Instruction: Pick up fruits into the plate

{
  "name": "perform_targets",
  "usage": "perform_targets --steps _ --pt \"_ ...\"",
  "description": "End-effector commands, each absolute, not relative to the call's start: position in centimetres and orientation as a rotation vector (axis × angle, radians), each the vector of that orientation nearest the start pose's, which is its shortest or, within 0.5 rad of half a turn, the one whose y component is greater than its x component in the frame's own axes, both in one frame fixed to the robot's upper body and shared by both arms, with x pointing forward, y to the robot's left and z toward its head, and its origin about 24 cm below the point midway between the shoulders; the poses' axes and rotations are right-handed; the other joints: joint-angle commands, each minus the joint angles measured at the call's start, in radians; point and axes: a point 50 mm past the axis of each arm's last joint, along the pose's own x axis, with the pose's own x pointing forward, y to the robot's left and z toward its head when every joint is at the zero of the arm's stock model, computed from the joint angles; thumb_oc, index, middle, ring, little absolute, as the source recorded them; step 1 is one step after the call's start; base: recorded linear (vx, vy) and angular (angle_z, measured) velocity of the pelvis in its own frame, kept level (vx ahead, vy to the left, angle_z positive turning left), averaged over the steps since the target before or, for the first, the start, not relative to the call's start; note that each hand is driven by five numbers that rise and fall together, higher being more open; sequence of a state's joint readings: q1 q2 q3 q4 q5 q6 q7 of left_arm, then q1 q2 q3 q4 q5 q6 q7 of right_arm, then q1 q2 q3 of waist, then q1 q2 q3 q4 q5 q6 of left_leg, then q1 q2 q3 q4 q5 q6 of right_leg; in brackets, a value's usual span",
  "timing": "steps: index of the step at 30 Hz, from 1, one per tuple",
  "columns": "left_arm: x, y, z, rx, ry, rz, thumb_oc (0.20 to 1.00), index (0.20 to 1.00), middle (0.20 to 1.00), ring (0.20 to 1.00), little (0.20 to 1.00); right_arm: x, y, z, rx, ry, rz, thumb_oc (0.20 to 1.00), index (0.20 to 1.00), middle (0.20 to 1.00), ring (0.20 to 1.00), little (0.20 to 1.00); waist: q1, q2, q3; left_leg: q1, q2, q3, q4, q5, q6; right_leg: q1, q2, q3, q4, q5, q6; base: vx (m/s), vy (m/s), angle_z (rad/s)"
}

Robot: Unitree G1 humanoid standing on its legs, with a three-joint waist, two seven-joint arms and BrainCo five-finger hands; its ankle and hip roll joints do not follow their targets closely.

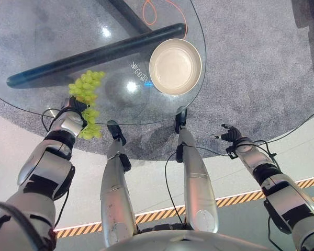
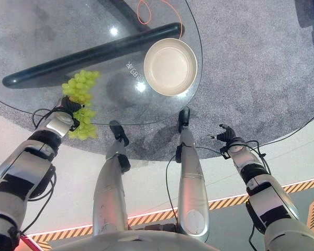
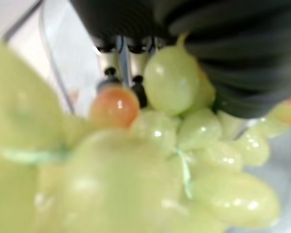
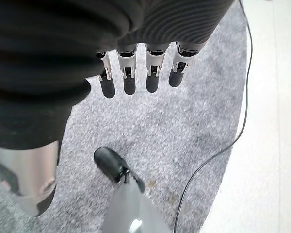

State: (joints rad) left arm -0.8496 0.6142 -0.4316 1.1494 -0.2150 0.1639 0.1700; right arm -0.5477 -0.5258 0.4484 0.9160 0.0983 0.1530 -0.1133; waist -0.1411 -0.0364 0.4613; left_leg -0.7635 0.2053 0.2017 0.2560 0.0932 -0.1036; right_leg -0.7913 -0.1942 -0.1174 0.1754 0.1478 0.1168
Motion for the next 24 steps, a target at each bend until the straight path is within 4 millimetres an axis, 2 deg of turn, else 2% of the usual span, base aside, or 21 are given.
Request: perform_targets --steps 1,5,7,8,10,11,13,17,24 --pt "35.5 24.5 4.0 0.002 0.387 0.137 0.2 0.2 0.2 0.2 0.2 30.7 -26.0 -0.8 -0.707 0.573 -0.104 1.0 1.0 1.0 1.0 1.0 0.013 -0.033 0.059 -0.012 -0.134 -0.023 0.031 -0.057 0.023 0.011 0.099 -0.006 0.078 -0.06 -0.024 0.0 0.001 0.07" --pt "35.1 22.0 4.4 -0.299 0.271 0.047 0.2 0.2 0.2 0.2 0.2 29.8 -26.0 -1.5 -0.702 0.59 -0.116 1.0 1.0 1.0 1.0 1.0 0.027 -0.013 0.059 0.012 -0.145 -0.025 0.029 -0.065 0.025 0.035 0.086 -0.018 0.081 -0.071 -0.025 0.01 0.02 0.08" --pt "34.8 20.3 5.4 -0.521 0.175 -0.028 0.2 0.2 0.2 0.2 0.2 29.1 -26.1 -2.0 -0.704 0.61 -0.118 1.0 1.0 1.0 1.0 1.0 0.037 0.002 0.059 0.038 -0.148 -0.022 0.029 -0.071 0.028 0.058 0.074 -0.025 0.088 -0.082 -0.026 0.03 0.054 0.11" --pt "34.8 20.3 5.4 -0.527 0.173 -0.027 0.2 0.2 0.2 0.2 0.2 29.1 -26.1 -2.0 -0.705 0.611 -0.117 1.0 1.0 1.0 1.0 1.0 0.037 0.002 0.059 0.04 -0.148 -0.022 0.029 -0.072 0.028 0.06 0.074 -0.025 0.088 -0.083 -0.026 0.03 0.041 0.14" --pt "34.9 18.4 6.8 -0.714 0.092 -0.12 0.2 0.2 0.2 0.2 0.2 28.6 -26.3 -2.5 -0.713 0.635 -0.113 1.0 1.0 1.0 1.0 1.0 0.043 0.011 0.059 0.068 -0.148 -0.018 0.031 -0.078 0.03 0.087 0.066 -0.03 0.097 -0.096 -0.028 0.03 0.043 0.12" --pt "34.9 18.3 6.9 -0.719 0.09 -0.125 0.2 0.2 0.2 0.2 0.2 28.6 -26.3 -2.5 -0.713 0.636 -0.113 1.0 1.0 1.0 1.0 1.0 0.043 0.012 0.059 0.069 -0.149 -0.018 0.031 -0.079 0.03 0.088 0.066 -0.031 0.097 -0.096 -0.028 0.03 0.035 0.08" --pt "35.0 16.5 8.2 -0.841 0.039 -0.222 0.2 0.2 0.2 0.2 0.2 28.2 -26.3 -3.0 -0.718 0.66 -0.106 1.0 1.0 1.0 1.0 1.0 0.045 0.016 0.059 0.095 -0.146 -0.015 0.033 -0.084 0.034 0.111 0.062 -0.035 0.108 -0.106 -0.029 0.01 0.009 0.02" --pt "34.9 15.0 9.4 -0.937 -0.01 -0.334 0.2 0.2 0.2 0.2 0.2 27.7 -26.2 -3.7 -0.724 0.687 -0.093 1.0 1.0 1.0 1.0 1.0 0.046 0.015 0.059 0.127 -0.144 -0.011 0.037 -0.094 0.04 0.142 0.058 -0.037 0.112 -0.114 -0.03 0.01 0.002 0.0" --pt "34.2 13.8 11.4 -0.97 -0.116 -0.467 0.2 0.2 0.2 0.2 0.2 26.4 -26.2 -4.9 -0.698 0.708 -0.088 1.0 1.0 1.0 1.0 1.0 0.051 0.014 0.059 0.188 -0.146 -0.008 0.042 -0.112 0.051 0.202 0.054 -0.037 0.113 -0.126 -0.032 0.0 0.0 0.0"
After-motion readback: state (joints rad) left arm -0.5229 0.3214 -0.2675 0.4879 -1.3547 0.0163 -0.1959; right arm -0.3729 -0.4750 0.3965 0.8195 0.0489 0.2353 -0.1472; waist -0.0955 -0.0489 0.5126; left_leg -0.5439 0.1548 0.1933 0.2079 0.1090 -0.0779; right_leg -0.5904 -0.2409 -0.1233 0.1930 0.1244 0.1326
